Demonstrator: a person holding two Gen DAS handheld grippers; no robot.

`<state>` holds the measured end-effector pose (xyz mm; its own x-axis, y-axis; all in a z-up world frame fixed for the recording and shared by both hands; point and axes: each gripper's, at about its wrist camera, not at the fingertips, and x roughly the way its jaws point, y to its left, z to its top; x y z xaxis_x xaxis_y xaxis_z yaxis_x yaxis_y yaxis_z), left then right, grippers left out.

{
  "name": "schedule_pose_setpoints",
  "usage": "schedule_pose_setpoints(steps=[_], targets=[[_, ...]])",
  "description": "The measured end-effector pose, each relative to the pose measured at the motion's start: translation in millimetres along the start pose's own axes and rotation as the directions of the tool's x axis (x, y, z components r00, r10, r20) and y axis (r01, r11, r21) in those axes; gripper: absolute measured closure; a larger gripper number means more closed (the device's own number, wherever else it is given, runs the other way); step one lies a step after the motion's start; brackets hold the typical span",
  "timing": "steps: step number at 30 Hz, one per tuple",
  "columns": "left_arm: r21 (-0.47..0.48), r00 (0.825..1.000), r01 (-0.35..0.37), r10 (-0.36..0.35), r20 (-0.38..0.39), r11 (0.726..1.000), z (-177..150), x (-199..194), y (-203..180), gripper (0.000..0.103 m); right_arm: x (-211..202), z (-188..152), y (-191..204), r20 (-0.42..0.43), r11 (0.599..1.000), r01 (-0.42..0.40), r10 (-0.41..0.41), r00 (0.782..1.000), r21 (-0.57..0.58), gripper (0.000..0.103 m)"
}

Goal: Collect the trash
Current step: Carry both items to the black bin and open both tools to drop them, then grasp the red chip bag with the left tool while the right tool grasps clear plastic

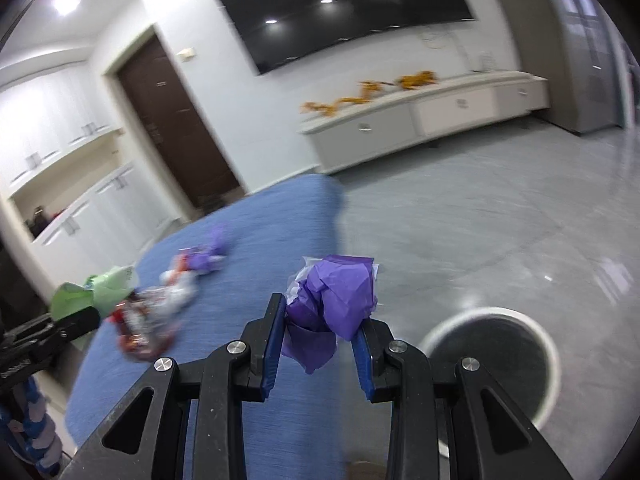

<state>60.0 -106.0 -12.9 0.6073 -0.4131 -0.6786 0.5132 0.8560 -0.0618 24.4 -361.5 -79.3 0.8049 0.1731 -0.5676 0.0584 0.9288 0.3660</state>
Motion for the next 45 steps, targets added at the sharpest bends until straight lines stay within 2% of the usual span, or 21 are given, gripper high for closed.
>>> schedule_pose_setpoints(steps=[5,9,13,19,20,22,23,24,26,28,33,36,40,45], targets=[[0.089,0.99,0.13,-0.125,-0.063,0.988,18,48,-49,0.076,-4,-7,-55,-0.025,0.985,0.157,-0.155,0.988,0.076,0.073],[0.13,0.97,0.225,-0.209,-0.128,0.965,27,89,-91,0.075,1,-15,-91,-0.077,0.96,0.253,-0.245,0.966,0.118,0.072],[0.138,0.946,0.294,-0.266,-0.187,0.946,37,127,-122,0.075,9,-21,-113,-0.12,0.945,0.298,-0.283,0.952,0.138,0.071],[0.133,0.921,0.344,-0.306,-0.239,0.93,42,165,-152,0.072,28,-23,-130,-0.161,0.939,0.319,-0.297,0.941,0.128,0.068],[0.124,0.915,0.356,-0.319,-0.247,0.926,44,171,-155,0.07,29,-23,-132,-0.165,0.936,0.327,-0.306,0.938,0.126,0.062],[0.084,0.894,0.395,-0.361,-0.266,0.915,45,180,-160,0.052,33,-22,-139,-0.173,0.929,0.348,-0.325,0.93,0.126,0.052],[0.064,0.884,0.411,-0.38,-0.271,0.909,48,185,-162,0.049,32,-22,-143,-0.174,0.927,0.353,-0.329,0.928,0.13,0.046],[0.043,0.875,0.425,-0.398,-0.277,0.904,50,190,-164,0.045,32,-23,-146,-0.176,0.923,0.362,-0.338,0.925,0.134,0.044],[0.012,0.861,0.441,-0.42,-0.286,0.897,52,195,-164,0.044,30,-24,-149,-0.18,0.915,0.378,-0.351,0.919,0.142,0.044],[0.008,0.865,0.436,-0.417,-0.28,0.9,55,194,-161,0.044,25,-24,-149,-0.178,0.912,0.38,-0.353,0.919,0.155,0.044],[0.044,0.897,0.399,-0.38,-0.226,0.916,57,169,-151,0.044,11,-20,-144,-0.159,0.912,0.373,-0.349,0.924,0.171,0.044],[0.037,0.916,0.369,-0.357,-0.183,0.929,60,150,-137,0.044,-3,-14,-134,-0.124,0.919,0.348,-0.329,0.936,0.186,0.044],[0.013,0.939,0.327,-0.323,-0.115,0.945,61,118,-105,0.044,-23,-2,-106,-0.069,0.938,0.303,-0.295,0.953,0.166,0.044],[-0.016,0.965,0.26,-0.261,-0.017,0.965,58,66,-53,0.044,-46,19,-52,0.019,0.968,0.231,-0.233,0.972,0.097,0.044]])
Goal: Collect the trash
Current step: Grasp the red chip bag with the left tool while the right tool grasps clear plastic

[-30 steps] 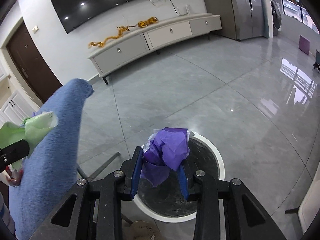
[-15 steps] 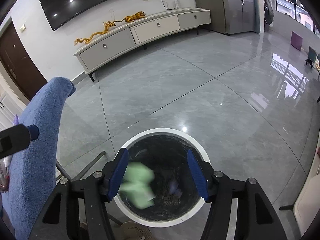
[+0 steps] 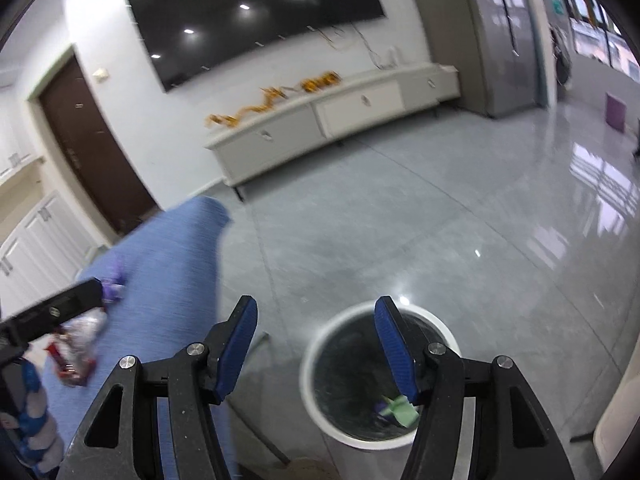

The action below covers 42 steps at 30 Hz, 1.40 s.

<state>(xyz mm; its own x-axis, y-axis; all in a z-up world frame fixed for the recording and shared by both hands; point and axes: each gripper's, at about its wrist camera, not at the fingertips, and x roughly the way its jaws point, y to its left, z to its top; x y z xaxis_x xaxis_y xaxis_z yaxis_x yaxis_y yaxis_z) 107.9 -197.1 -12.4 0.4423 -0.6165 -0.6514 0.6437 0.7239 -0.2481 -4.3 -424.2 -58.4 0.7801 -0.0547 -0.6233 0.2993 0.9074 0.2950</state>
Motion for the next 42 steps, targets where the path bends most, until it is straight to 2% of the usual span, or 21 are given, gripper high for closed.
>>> schedule_pose_setpoints(steps=[4,8,12,17,21,25,31,35,42], targets=[[-0.06,0.996,-0.044,0.049,0.079,0.997,-8,-53,37,0.044,-20,9,45,0.042,0.996,-0.063,0.066,0.997,-0.069,0.044],[-0.122,0.982,-0.111,0.127,0.141,0.986,-23,-102,78,0.044,-32,13,90,0.055,0.981,-0.139,0.147,0.988,-0.132,0.044],[-0.214,0.959,-0.191,0.229,0.169,0.958,-45,-143,128,0.044,-33,13,136,0.031,0.957,-0.219,0.229,0.973,-0.192,0.044],[-0.345,0.931,-0.268,0.334,0.147,0.899,-77,-170,187,0.044,-10,4,185,-0.06,0.916,-0.328,0.323,0.945,-0.231,0.044],[-0.401,0.925,-0.299,0.367,0.103,0.866,-103,-167,219,0.045,23,-16,222,-0.181,0.88,-0.407,0.371,0.911,-0.246,0.044],[-0.412,0.925,-0.322,0.375,0.053,0.852,-125,-153,234,0.045,57,-39,252,-0.296,0.856,-0.454,0.379,0.877,-0.249,0.044],[-0.404,0.932,-0.33,0.363,0.005,0.853,-129,-127,245,0.045,99,-71,274,-0.416,0.839,-0.486,0.362,0.834,-0.244,0.045],[-0.392,0.933,-0.337,0.36,-0.017,0.856,-126,-112,250,0.046,119,-75,279,-0.456,0.838,-0.492,0.352,0.818,-0.235,0.045],[-0.391,0.942,-0.326,0.329,-0.062,0.861,-129,-86,260,0.078,140,-81,284,-0.505,0.828,-0.514,0.353,0.788,-0.224,0.047]])
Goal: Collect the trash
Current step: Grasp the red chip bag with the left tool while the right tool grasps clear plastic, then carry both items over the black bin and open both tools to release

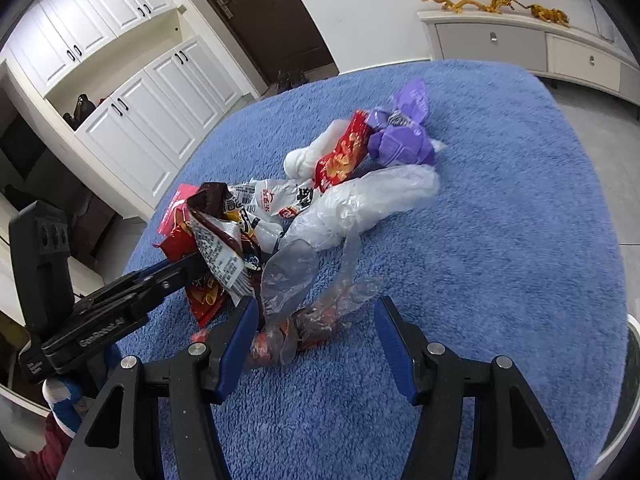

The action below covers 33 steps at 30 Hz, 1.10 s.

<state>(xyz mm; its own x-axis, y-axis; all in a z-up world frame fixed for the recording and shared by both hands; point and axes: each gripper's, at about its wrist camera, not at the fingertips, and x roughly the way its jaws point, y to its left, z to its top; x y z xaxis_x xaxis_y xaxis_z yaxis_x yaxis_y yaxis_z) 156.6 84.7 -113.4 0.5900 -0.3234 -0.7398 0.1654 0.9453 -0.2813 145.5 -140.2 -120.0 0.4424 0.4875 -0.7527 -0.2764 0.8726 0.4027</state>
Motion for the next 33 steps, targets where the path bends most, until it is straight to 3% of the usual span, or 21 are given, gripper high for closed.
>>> schedule_pose_setpoints(steps=[4,6,8,20,33], targets=[[-0.005,1.0,0.01,-0.01,0.001,1.0,-5,1,0,0.092,5,-1,2,-0.018,1.0,-0.023,0.023,1.0,-0.01,0.061],[-0.015,1.0,0.012,-0.012,0.008,1.0,-7,-3,1,0.093,7,0,2,-0.022,0.999,-0.043,0.043,0.999,-0.007,0.081],[-0.026,1.0,0.015,-0.014,0.016,1.0,-9,-8,4,0.095,5,-1,-1,-0.015,0.998,-0.058,0.058,0.998,0.004,0.093],[-0.05,0.994,0.006,-0.001,0.106,0.999,-21,-61,6,0.097,-58,-9,6,0.127,0.999,-0.034,0.039,0.991,-0.036,0.095],[-0.08,0.968,-0.019,0.038,0.247,0.997,-18,-134,14,0.097,-131,-25,1,0.291,1.0,0.01,-0.009,0.957,-0.002,0.095]])
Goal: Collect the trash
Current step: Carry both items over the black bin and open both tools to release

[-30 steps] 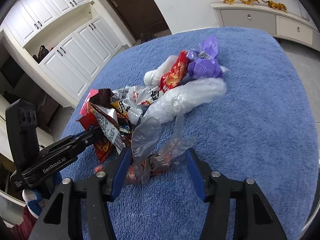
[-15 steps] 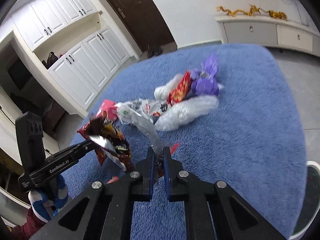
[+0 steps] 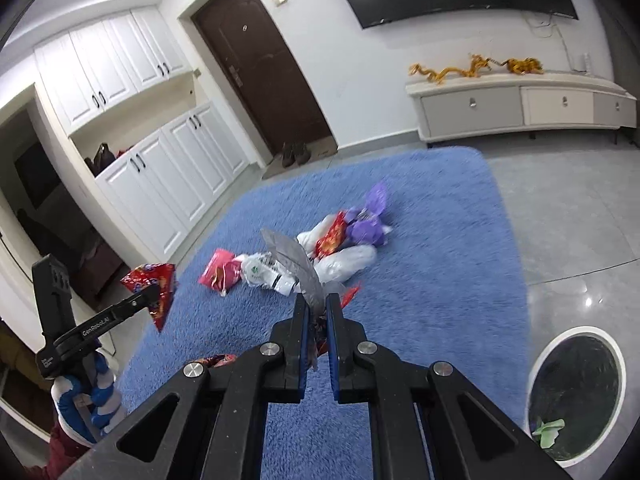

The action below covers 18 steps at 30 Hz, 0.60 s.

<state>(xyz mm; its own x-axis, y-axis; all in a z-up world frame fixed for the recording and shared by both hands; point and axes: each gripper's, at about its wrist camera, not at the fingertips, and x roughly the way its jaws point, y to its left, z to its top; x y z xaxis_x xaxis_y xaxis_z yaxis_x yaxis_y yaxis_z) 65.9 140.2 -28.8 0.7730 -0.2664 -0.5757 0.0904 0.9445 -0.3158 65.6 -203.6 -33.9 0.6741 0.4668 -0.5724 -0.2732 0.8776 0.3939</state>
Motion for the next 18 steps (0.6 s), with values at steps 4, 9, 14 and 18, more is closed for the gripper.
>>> schedule_pose_setpoints(steps=[4,9,14,18], targets=[[0.013,1.0,0.008,-0.009,0.023,1.0,6,-11,-12,0.097,-23,3,-10,0.051,1.0,0.019,-0.019,0.999,0.009,0.095],[0.059,0.999,0.029,-0.031,0.038,0.998,11,-18,-37,0.097,-57,2,-29,0.121,0.998,0.055,-0.059,0.991,0.042,0.095],[0.114,0.997,0.067,-0.07,0.024,0.991,15,-14,-72,0.097,-85,-2,-58,0.173,0.991,0.093,-0.109,0.979,0.099,0.095],[0.162,0.994,0.112,-0.112,-0.011,0.98,14,-2,-106,0.097,-103,-8,-83,0.2,0.979,0.135,-0.164,0.966,0.151,0.095]])
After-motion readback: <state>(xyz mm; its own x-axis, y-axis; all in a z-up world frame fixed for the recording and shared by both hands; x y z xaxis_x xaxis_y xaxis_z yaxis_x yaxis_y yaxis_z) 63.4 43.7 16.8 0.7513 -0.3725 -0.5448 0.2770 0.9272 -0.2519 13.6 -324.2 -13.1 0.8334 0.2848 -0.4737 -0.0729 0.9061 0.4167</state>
